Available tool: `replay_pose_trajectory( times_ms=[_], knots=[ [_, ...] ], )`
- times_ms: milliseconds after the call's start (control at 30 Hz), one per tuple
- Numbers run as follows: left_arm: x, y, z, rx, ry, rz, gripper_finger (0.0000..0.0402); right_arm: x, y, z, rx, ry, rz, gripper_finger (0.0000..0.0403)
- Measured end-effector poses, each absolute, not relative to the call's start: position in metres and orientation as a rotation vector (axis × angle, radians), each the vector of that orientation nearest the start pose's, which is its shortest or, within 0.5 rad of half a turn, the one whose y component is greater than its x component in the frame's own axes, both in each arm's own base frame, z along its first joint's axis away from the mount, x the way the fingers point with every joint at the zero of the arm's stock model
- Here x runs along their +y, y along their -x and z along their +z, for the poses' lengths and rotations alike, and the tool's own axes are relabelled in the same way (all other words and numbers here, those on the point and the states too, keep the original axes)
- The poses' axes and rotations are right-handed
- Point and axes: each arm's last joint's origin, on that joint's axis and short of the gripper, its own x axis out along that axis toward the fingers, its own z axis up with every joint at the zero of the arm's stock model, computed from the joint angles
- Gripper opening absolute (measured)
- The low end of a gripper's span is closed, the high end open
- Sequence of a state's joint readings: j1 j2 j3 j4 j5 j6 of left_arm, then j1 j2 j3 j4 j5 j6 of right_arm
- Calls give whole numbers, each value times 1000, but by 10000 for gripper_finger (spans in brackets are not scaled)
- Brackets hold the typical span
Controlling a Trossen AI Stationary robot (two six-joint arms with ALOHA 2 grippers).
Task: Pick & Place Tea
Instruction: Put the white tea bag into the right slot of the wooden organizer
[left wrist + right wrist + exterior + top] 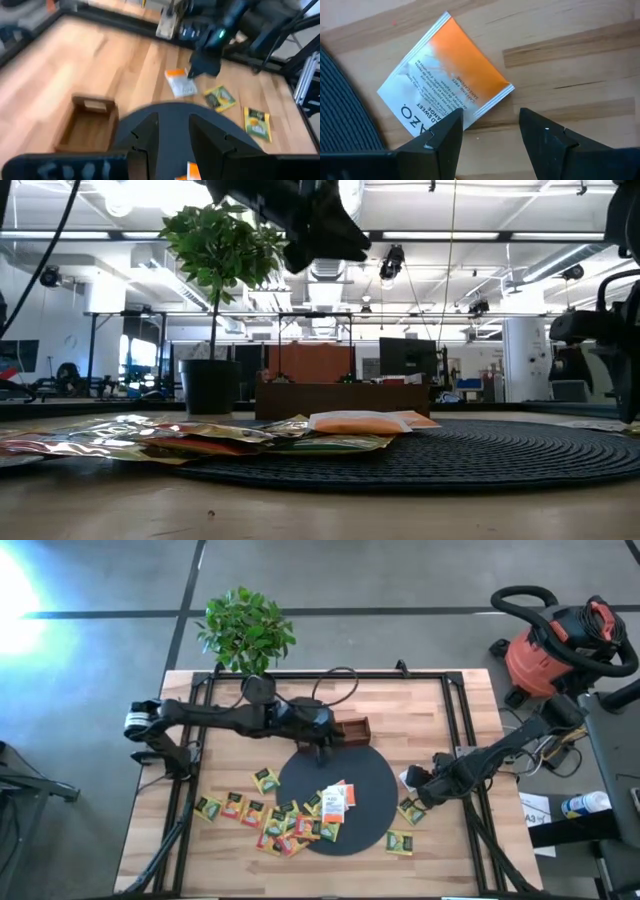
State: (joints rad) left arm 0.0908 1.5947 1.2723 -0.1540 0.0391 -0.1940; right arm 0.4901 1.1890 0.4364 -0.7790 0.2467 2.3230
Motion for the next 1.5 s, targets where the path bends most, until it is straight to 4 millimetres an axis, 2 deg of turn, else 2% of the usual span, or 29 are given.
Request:
replay_pose_trajectory(
  times_ms=[133, 333, 500, 700, 900, 1133, 1500],
  knots=[
    [35, -365, 291, 526, 166, 128, 83, 58, -137, 131, 702, -1354, -1308, 187],
    [36, -380, 274, 540, 123, 91, 83, 51, -143, 130, 496, -1349, -1233, 187],
    [38, -400, 251, 600, 117, 73, 83, 47, -146, 127, 476, -1352, -1222, 187],
    [36, -441, 240, 599, 146, -32, 83, 47, -146, 126, 481, -1362, -1230, 187],
    [30, -481, 239, 602, 147, -69, 83, 45, -141, 121, 458, -1387, -1243, 187],
    [25, -501, 208, 676, 161, -107, 83, 42, -141, 117, 371, -1404, -1201, 187],
    [26, -521, 168, 708, 182, -99, 83, 40, -153, 120, 378, -1307, -1072, 187]
  ],
)
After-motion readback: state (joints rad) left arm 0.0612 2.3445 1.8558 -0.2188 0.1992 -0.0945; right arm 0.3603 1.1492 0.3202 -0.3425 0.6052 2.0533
